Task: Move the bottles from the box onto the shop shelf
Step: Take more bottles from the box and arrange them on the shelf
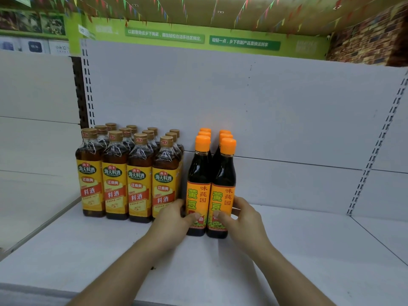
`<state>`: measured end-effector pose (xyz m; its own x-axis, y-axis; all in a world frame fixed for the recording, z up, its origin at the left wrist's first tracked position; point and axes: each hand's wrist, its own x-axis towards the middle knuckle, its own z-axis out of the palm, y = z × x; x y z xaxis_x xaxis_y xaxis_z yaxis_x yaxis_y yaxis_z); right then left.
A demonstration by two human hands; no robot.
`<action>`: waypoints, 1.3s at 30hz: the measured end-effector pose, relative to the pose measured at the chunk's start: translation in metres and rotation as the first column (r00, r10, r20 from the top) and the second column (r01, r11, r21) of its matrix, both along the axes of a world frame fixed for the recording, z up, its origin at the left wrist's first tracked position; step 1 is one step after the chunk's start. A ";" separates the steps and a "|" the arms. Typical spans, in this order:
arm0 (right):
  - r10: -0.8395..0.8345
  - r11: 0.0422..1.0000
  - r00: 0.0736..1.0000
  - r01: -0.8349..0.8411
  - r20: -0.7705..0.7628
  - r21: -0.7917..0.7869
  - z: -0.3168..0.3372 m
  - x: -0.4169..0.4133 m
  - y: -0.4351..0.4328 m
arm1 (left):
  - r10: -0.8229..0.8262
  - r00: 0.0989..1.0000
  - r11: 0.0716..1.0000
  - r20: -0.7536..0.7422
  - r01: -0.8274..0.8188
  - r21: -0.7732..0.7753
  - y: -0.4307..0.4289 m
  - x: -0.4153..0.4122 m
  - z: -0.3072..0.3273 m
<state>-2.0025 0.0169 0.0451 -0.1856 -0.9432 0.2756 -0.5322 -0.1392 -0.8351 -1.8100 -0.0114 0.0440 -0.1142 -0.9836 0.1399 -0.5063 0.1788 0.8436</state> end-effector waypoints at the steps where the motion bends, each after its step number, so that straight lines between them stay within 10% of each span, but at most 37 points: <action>1: -0.001 1.000 1.000 0.001 -0.001 0.003 0.000 0.000 0.000 | -0.001 1.000 1.000 -0.004 0.001 0.001 0.000 0.000 0.000; 39: -0.329 0.939 0.906 0.282 0.268 0.198 0.002 0.007 0.099 | -0.180 0.951 0.976 -0.253 0.204 0.071 0.062 0.005 -0.001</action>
